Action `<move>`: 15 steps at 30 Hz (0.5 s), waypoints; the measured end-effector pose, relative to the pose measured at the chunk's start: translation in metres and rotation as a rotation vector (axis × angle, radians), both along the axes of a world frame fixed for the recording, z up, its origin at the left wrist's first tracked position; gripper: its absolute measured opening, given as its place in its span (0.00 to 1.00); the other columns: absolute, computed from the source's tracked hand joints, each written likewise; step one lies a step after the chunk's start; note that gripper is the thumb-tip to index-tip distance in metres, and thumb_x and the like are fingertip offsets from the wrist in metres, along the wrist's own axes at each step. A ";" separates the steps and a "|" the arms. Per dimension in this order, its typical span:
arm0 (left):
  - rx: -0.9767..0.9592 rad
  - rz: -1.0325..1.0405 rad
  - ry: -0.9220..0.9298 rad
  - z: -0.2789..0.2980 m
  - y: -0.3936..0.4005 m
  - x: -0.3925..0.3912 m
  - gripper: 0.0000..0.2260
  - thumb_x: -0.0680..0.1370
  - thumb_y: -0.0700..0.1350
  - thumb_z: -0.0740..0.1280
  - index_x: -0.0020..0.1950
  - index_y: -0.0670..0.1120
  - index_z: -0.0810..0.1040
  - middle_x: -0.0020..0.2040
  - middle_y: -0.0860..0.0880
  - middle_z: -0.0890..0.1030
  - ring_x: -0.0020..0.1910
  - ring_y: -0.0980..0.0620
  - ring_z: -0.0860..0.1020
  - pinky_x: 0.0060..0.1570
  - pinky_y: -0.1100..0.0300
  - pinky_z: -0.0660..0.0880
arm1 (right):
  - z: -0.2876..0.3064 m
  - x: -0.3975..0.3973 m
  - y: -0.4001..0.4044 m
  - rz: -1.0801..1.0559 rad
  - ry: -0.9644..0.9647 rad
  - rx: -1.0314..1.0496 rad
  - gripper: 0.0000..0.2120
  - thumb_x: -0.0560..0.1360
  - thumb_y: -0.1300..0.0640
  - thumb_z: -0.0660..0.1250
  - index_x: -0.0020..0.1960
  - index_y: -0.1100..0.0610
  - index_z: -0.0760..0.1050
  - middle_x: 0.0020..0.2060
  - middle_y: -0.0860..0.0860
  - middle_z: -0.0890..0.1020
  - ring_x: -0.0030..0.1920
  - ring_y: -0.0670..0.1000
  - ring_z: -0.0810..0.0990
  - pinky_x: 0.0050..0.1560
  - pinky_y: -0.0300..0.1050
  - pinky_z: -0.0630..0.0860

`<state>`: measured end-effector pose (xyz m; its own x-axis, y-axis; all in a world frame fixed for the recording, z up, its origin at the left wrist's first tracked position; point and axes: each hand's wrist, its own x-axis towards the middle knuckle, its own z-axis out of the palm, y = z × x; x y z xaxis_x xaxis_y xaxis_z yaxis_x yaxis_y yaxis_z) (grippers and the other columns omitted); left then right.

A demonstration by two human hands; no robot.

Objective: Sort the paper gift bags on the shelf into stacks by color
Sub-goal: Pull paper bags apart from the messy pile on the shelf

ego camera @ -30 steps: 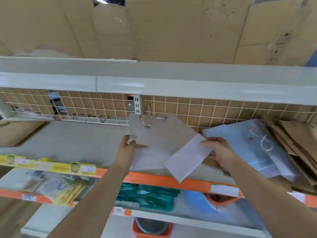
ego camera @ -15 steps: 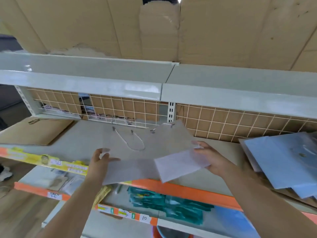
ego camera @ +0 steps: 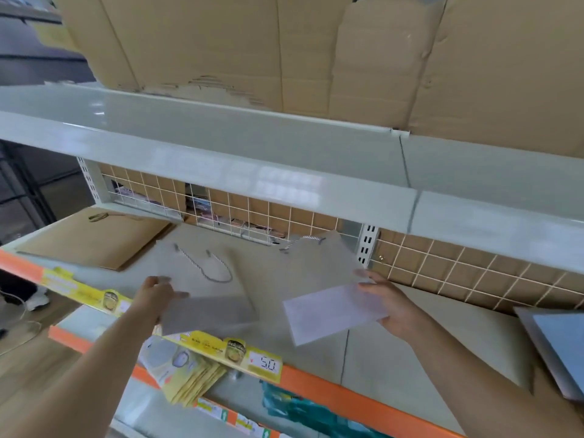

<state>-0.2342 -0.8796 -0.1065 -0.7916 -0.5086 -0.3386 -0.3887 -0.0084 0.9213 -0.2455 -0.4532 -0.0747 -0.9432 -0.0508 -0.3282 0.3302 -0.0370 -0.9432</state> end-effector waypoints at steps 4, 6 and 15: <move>-0.203 -0.056 -0.095 -0.006 -0.033 -0.040 0.19 0.74 0.29 0.65 0.64 0.38 0.71 0.40 0.38 0.75 0.37 0.43 0.73 0.38 0.56 0.67 | -0.003 -0.009 -0.025 -0.034 -0.007 -0.012 0.15 0.75 0.66 0.63 0.58 0.52 0.76 0.44 0.52 0.81 0.42 0.52 0.79 0.38 0.41 0.71; -0.309 -0.123 -0.128 -0.007 -0.051 -0.060 0.19 0.74 0.31 0.65 0.64 0.39 0.71 0.44 0.35 0.78 0.40 0.39 0.76 0.40 0.53 0.70 | -0.005 -0.009 -0.042 -0.069 -0.014 -0.026 0.15 0.76 0.66 0.63 0.59 0.53 0.76 0.46 0.53 0.80 0.43 0.54 0.79 0.39 0.43 0.71; -1.015 -0.541 -0.341 -0.016 -0.103 -0.100 0.39 0.68 0.64 0.72 0.72 0.50 0.62 0.68 0.43 0.68 0.67 0.42 0.68 0.62 0.50 0.68 | -0.007 -0.003 -0.159 -0.225 0.005 -0.143 0.14 0.77 0.65 0.62 0.59 0.52 0.76 0.45 0.52 0.80 0.46 0.54 0.79 0.39 0.44 0.73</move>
